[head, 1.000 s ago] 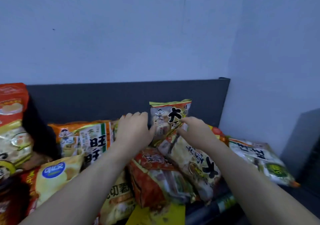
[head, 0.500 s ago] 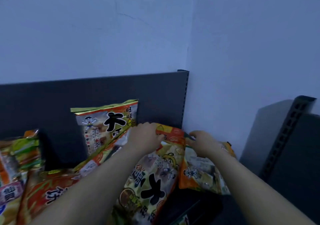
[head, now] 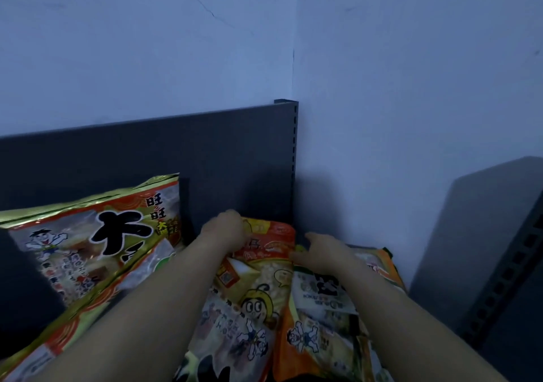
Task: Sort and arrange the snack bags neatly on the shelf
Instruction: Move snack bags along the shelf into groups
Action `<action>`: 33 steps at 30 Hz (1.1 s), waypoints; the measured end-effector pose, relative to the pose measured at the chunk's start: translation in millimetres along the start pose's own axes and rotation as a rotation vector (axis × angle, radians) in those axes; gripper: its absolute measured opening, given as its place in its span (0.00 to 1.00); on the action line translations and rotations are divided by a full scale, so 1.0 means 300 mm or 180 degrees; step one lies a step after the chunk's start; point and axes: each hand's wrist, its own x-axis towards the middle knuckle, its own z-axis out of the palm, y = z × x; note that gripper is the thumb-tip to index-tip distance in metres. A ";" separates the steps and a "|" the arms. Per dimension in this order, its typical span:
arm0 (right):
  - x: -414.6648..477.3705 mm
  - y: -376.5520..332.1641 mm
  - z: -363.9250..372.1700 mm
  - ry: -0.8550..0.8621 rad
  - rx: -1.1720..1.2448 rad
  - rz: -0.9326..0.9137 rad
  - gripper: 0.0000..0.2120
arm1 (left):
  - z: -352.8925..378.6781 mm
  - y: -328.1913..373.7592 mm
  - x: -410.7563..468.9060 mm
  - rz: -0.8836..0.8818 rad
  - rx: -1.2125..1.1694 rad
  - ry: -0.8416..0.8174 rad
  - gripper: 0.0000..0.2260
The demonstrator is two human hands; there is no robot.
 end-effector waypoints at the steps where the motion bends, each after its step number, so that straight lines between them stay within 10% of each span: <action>1: 0.010 0.012 0.013 -0.0017 0.0039 -0.0002 0.42 | 0.017 -0.002 0.025 -0.0047 -0.0069 -0.0084 0.16; 13: -0.012 0.051 0.072 0.0491 0.0081 -0.0197 0.37 | 0.092 0.024 0.082 0.0195 0.0771 0.0549 0.05; 33: -0.280 0.259 0.057 0.0135 0.0781 0.0381 0.52 | -0.349 0.093 -0.160 0.0724 -0.0371 0.2684 0.06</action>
